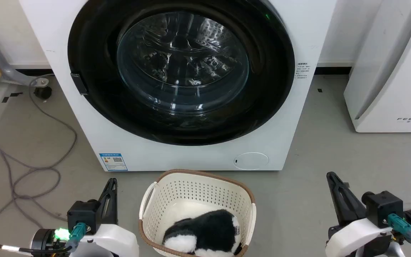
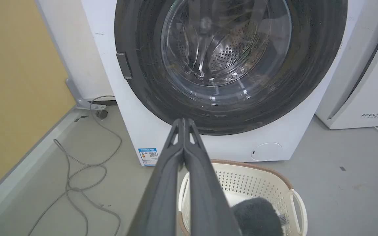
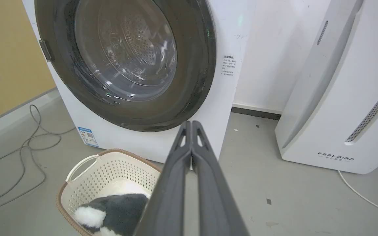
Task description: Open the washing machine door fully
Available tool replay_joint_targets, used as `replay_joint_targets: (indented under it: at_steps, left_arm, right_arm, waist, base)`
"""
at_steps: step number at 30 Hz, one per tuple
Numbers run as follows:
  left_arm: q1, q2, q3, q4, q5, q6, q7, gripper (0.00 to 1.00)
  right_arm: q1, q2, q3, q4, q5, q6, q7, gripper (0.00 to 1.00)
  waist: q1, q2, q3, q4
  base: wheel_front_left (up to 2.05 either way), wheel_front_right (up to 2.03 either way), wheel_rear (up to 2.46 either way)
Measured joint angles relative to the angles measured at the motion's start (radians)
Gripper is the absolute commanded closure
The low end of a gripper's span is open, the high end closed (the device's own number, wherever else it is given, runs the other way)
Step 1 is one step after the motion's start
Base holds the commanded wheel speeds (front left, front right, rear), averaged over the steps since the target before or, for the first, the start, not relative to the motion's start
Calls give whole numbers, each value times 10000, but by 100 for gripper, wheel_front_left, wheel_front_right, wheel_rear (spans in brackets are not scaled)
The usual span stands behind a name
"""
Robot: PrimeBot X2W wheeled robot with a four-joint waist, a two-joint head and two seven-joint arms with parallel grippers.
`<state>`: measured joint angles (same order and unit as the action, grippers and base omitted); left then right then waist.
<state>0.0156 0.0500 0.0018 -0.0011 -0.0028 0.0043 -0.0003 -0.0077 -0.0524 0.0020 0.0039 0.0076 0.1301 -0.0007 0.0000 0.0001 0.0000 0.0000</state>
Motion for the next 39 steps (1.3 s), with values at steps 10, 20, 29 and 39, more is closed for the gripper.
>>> replay_joint_targets:
  at_steps: [10, 20, 29, 39]
  left_arm:
    - [3, -2, -10, 46, -33, 13, -17, 0]
    - [3, -2, -140, 128, -188, 6, -203, 0]
    - [2, -4, -190, 265, -405, 0, -403, 0]
    - [2, -4, -228, 353, -627, 0, -623, 0]
  right_arm:
    - [-1, 0, -4, 19, 21, 0, -13, 0]
    - [7, 0, -127, 130, 176, 0, -207, 100]
    - [144, 0, -161, 167, 221, 0, -368, 100]
    - [203, 0, -244, 153, 1755, 0, -577, 100]
  waist:
    - [0, 0, 0, -2]
    - [0, 0, -11, 13]
    - [0, 0, -21, 36]
    - [0, 0, -33, 56]
  base:
    - [0, 0, 0]
    - [0, 0, 0]
    - [0, 0, 0]
    - [0, 0, 0]
